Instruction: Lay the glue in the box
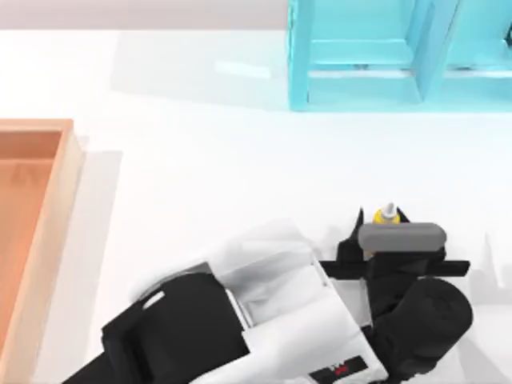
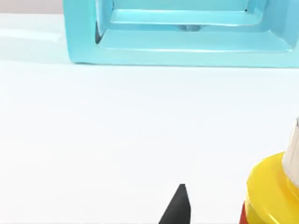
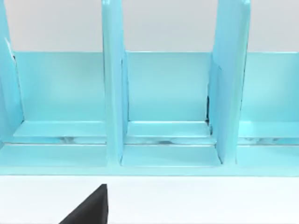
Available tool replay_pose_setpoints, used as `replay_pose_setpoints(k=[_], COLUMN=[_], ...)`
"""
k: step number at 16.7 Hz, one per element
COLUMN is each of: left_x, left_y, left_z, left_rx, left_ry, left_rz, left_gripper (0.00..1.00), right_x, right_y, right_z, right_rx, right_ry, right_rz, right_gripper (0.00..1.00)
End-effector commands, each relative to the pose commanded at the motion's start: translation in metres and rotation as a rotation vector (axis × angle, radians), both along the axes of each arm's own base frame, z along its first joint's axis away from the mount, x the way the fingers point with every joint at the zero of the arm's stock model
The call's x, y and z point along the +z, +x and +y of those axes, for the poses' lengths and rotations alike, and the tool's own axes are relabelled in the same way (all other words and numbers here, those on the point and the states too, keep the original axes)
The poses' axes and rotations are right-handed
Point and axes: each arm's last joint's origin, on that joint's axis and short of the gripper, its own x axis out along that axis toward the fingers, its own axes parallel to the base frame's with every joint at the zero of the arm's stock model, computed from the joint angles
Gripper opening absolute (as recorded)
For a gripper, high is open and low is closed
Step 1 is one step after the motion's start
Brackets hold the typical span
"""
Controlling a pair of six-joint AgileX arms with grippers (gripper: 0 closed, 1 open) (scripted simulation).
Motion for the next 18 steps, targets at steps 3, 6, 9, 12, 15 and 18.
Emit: replay_pose_setpoints(k=[3, 6, 9, 12, 15, 18], left_x=[0.000, 0.000, 0.000, 0.000, 0.005, 0.035], left_y=[0.000, 0.000, 0.000, 0.000, -0.001, 0.001], left_z=[0.000, 0.000, 0.000, 0.000, 0.000, -0.002], left_rx=[0.000, 0.000, 0.000, 0.000, -0.004, -0.001], left_ry=[0.000, 0.000, 0.000, 0.000, 0.008, 0.010], left_rz=[0.000, 0.000, 0.000, 0.000, 0.003, 0.003], left_gripper=[0.10, 0.00, 0.00, 0.00, 0.00, 0.00], right_x=[0.000, 0.000, 0.000, 0.000, 0.000, 0.000], right_y=[0.000, 0.000, 0.000, 0.000, 0.000, 0.000], right_z=[0.000, 0.000, 0.000, 0.000, 0.000, 0.000], right_rx=[0.000, 0.000, 0.000, 0.000, 0.000, 0.000], right_ry=[0.000, 0.000, 0.000, 0.000, 0.000, 0.000], right_rz=[0.000, 0.000, 0.000, 0.000, 0.000, 0.000], right_gripper=[1.00, 1.00, 1.00, 1.00, 1.00, 1.00])
